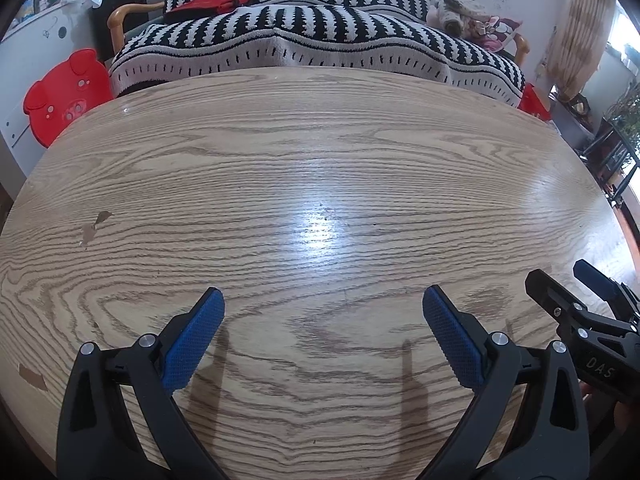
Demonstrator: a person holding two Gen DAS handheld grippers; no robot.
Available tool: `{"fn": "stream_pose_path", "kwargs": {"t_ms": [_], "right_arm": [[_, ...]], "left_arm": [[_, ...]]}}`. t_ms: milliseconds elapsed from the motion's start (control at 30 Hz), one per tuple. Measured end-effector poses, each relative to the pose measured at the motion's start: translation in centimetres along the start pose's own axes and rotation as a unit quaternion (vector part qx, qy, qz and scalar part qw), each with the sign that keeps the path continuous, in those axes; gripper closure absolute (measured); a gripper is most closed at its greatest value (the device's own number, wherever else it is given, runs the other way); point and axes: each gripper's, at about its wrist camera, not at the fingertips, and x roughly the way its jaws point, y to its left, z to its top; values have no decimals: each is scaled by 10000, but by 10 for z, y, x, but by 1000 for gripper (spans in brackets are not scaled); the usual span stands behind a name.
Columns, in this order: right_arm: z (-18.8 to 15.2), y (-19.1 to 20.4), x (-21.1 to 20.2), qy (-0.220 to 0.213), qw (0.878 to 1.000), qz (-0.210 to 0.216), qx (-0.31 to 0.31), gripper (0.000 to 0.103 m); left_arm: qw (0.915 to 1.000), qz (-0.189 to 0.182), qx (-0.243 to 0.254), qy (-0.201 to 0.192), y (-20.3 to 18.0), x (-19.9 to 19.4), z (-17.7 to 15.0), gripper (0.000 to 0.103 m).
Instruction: Collect trash
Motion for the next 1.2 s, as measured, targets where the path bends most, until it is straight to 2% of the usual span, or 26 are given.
{"fn": "stream_pose_path", "kwargs": {"t_ms": [467, 633, 800, 833, 967, 1000, 1200], "right_arm": [[-1, -3, -1, 22, 10000, 11, -7, 7], [-1, -3, -1, 30, 10000, 10, -3, 7], [-1, -3, -1, 30, 10000, 12, -10, 7], [0, -2, -1, 31, 10000, 12, -3, 7], [0, -2, -1, 34, 10000, 9, -3, 7], [0, -2, -1, 33, 10000, 7, -5, 7], [-1, -4, -1, 40, 10000, 16, -30, 7]], "left_arm": [[10000, 24, 28, 4, 0, 0, 0, 7], [9997, 183, 18, 129, 0, 3, 0, 7], [9993, 379, 29, 55, 1, 1, 1, 7], [9994, 329, 3, 45, 1, 0, 1, 7], [9996, -258, -85, -120, 3, -9, -1, 7], [9995, -268, -37, -148, 1, -10, 0, 7], [9997, 176, 92, -139, -4, -7, 2, 7]]}}
